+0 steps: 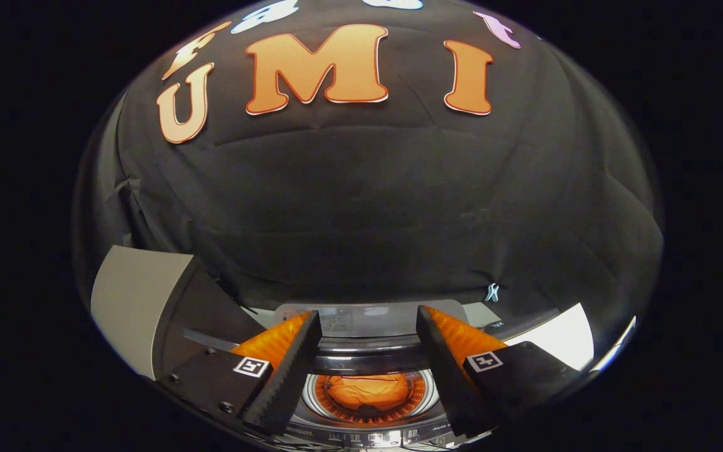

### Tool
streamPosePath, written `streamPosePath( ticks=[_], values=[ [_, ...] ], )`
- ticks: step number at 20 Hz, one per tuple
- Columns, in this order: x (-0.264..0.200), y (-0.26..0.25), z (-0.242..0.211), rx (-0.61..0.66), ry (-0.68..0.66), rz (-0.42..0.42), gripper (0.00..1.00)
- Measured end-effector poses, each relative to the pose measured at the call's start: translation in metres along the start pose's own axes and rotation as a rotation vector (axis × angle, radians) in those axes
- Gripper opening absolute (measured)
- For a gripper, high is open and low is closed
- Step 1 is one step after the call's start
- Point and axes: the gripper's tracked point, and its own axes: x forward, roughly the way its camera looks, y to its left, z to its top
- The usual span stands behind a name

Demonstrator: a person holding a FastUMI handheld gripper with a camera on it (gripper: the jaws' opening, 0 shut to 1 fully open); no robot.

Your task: Put the clothes into the washing machine and then close the washing machine lid.

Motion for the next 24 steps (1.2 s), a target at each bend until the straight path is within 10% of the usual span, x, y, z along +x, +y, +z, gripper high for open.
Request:
streamPosePath(
  ticks=[13, 24],
  values=[
    [-0.021, 0.016, -0.174, 0.029, 0.248, 0.030, 0.98],
    [-0.088, -0.037, -0.072, 0.089, 0.011, -0.006, 0.98]
  ],
)
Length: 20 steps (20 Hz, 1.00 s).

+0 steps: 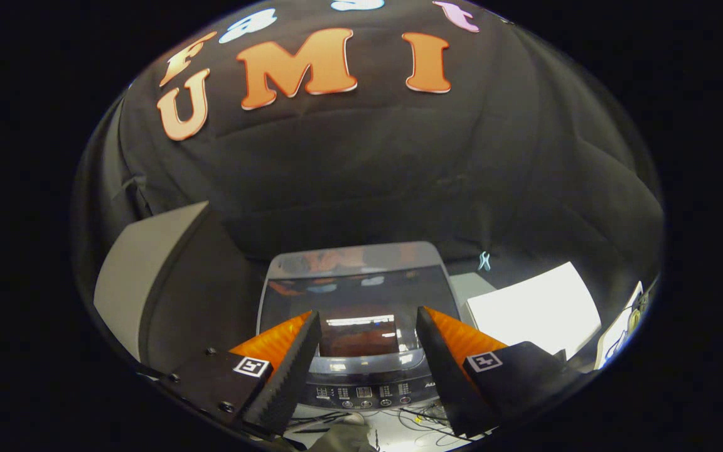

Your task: Put the clothes into the washing machine and then close the washing machine lid.

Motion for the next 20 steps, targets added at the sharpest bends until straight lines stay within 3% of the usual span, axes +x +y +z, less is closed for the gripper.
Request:
streamPosePath(
  ticks=[20],
  values=[
    [-0.174, -0.035, 0.247, 0.011, -0.514, -0.039, 0.97]
  ],
)
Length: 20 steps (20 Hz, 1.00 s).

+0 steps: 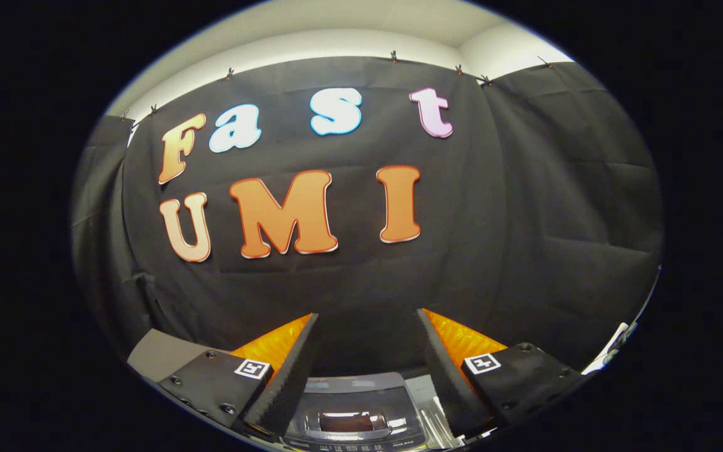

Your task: Put the clothes into the washing machine and then close the washing machine lid.

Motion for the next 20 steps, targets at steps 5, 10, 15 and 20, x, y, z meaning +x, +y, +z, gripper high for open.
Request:
streamPosePath(
  ticks=[5, 10, 15, 20],
  values=[
    [-0.009, 0.002, 0.038, 0.009, -0.069, -0.004, 0.97],
    [-0.037, 0.002, 0.061, -0.014, -0.149, 0.002, 0.97],
    [-0.054, -0.009, 0.059, -0.007, -0.150, -0.018, 0.97],
    [-0.075, -0.029, 0.071, -0.027, -0.160, -0.081, 0.97]
  ],
)
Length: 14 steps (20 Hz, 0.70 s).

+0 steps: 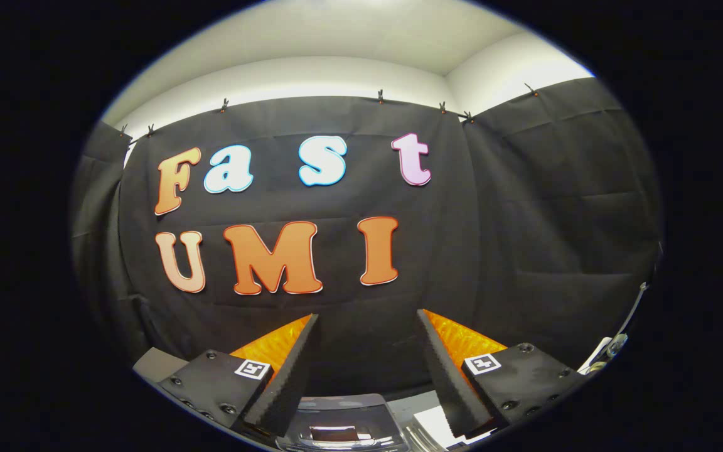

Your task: Put the clothes into the washing machine and then close the washing machine lid.

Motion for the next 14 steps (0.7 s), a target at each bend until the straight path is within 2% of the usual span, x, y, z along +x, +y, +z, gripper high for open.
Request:
streamPosePath(
  ticks=[3, 7, 14],
  values=[
    [-0.009, 0.007, 0.017, 0.002, -0.017, 0.008, 0.97],
    [-0.012, 0.036, 0.032, 0.012, -0.036, 0.084, 0.97],
    [-0.003, 0.045, 0.039, 0.018, -0.013, 0.178, 0.97]
  ],
)
